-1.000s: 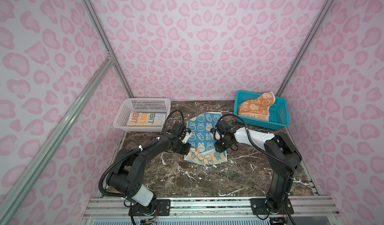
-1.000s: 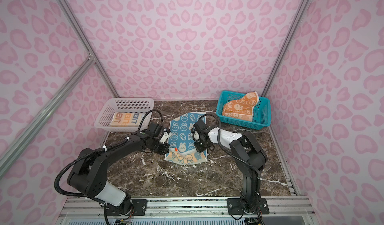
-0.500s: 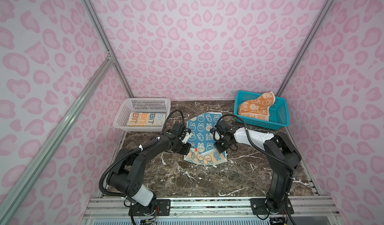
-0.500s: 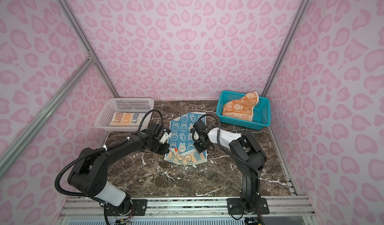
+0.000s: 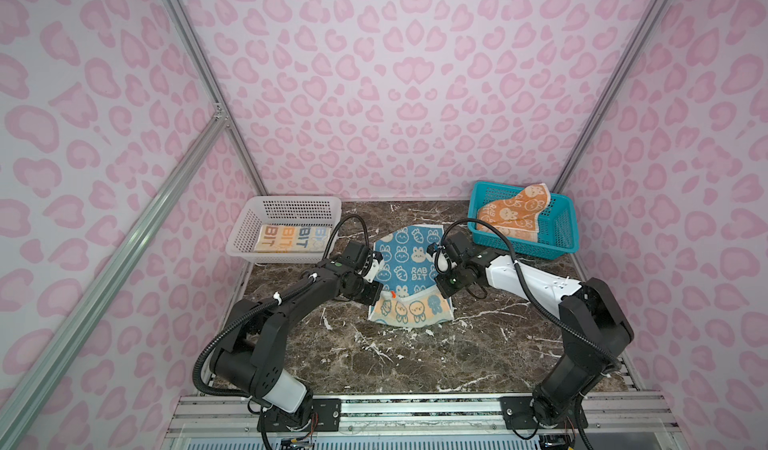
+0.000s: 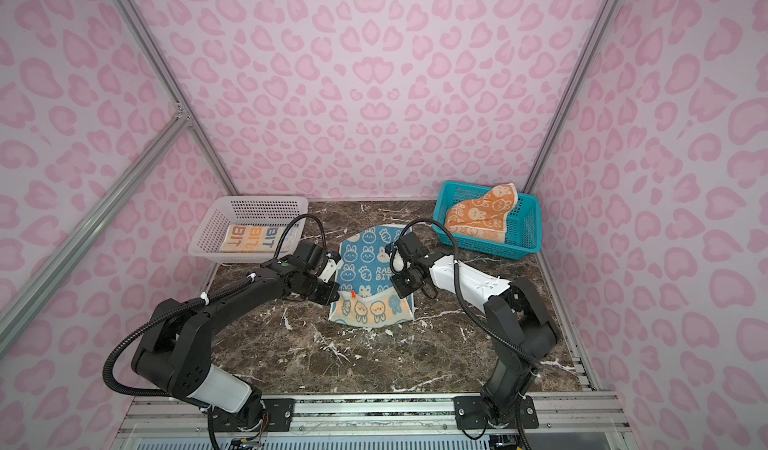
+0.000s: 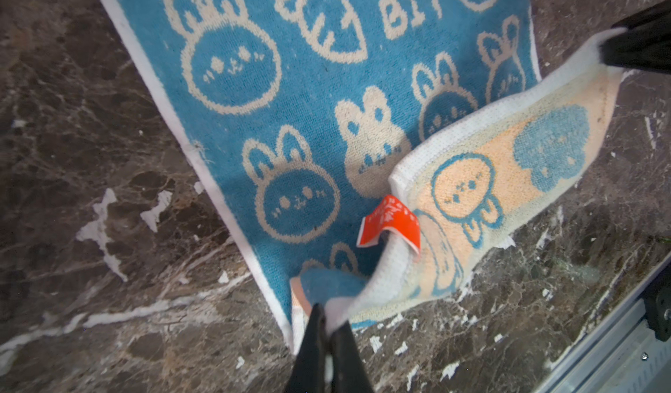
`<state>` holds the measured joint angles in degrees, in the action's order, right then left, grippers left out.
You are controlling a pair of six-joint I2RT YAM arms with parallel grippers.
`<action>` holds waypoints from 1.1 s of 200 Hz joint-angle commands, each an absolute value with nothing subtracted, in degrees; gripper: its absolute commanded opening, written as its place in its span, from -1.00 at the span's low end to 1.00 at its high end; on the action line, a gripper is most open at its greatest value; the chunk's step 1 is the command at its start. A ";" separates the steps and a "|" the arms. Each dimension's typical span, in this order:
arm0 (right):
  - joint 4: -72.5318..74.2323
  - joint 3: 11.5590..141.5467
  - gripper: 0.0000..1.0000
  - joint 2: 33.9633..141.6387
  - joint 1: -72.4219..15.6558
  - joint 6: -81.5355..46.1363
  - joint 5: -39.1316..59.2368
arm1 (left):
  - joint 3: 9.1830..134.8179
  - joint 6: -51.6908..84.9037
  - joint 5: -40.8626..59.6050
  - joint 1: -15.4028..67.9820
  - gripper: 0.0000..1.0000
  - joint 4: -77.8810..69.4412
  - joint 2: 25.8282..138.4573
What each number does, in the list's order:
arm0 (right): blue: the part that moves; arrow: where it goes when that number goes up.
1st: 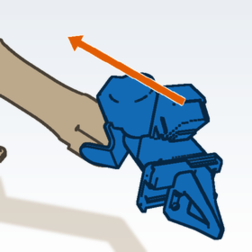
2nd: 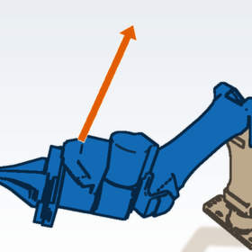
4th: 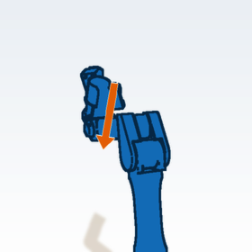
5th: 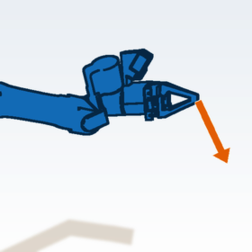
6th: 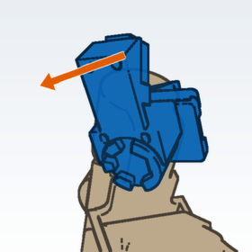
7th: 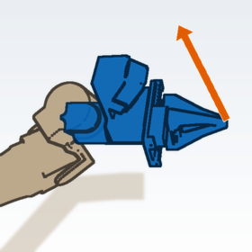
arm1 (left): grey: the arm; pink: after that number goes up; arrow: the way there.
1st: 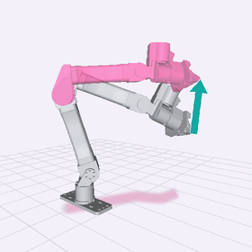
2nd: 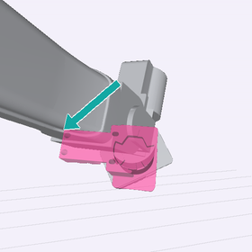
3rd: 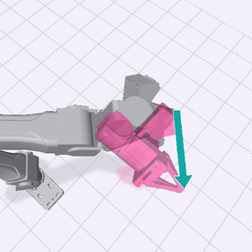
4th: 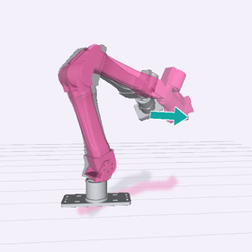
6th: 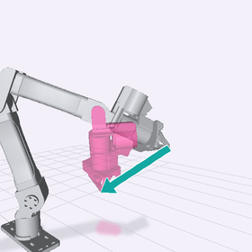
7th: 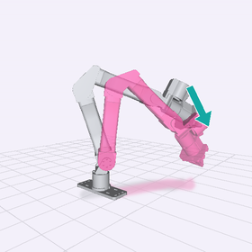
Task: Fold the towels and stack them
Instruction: 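Lift the blue towel by its edge with both grippers, holding it hanging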
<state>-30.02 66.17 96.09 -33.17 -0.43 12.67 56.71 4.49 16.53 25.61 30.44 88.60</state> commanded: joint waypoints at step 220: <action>-43.58 95.28 -1.00 58.34 -34.76 5.72 14.47 | 96.39 -2.51 28.09 26.64 -0.93 37.91 58.82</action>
